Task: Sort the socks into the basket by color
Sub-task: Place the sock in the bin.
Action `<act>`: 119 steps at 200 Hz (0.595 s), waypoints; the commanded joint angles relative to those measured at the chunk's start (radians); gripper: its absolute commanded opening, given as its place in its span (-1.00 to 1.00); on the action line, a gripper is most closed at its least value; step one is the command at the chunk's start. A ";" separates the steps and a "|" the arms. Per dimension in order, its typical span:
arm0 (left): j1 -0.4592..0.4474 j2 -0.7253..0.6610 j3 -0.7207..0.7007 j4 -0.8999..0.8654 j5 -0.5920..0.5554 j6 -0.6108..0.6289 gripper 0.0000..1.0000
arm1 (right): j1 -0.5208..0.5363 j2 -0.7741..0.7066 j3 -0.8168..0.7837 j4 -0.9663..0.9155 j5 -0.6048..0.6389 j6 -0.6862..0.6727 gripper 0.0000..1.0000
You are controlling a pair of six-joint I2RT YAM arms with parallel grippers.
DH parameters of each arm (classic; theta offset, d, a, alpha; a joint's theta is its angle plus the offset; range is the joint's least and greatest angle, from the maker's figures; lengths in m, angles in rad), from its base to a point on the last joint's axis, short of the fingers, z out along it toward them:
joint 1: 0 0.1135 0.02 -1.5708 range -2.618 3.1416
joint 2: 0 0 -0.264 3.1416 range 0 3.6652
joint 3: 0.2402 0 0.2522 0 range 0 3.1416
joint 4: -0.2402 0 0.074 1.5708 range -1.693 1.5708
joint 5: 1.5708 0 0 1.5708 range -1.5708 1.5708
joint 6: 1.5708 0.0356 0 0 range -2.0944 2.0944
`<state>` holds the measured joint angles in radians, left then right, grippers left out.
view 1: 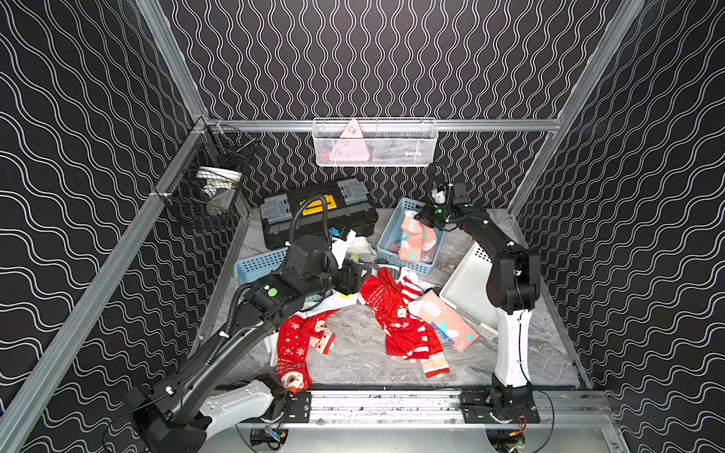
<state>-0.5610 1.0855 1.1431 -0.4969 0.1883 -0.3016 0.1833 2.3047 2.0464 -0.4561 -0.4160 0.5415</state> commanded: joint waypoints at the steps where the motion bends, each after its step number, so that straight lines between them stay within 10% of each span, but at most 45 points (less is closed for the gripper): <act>1: 0.002 0.003 -0.009 -0.018 0.008 -0.019 0.29 | -0.006 0.074 0.069 -0.021 0.055 0.001 -1.00; 51: 0.002 0.044 -0.026 -0.039 0.005 -0.034 0.30 | -0.010 0.132 0.140 -0.066 0.109 -0.037 -1.00; 119: 0.001 0.117 -0.078 0.019 0.028 -0.078 0.33 | 0.005 0.019 0.061 -0.081 0.150 -0.079 0.45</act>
<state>-0.5610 1.1843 1.0763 -0.5224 0.2066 -0.3534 0.1799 2.3741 2.1174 -0.5163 -0.3000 0.4870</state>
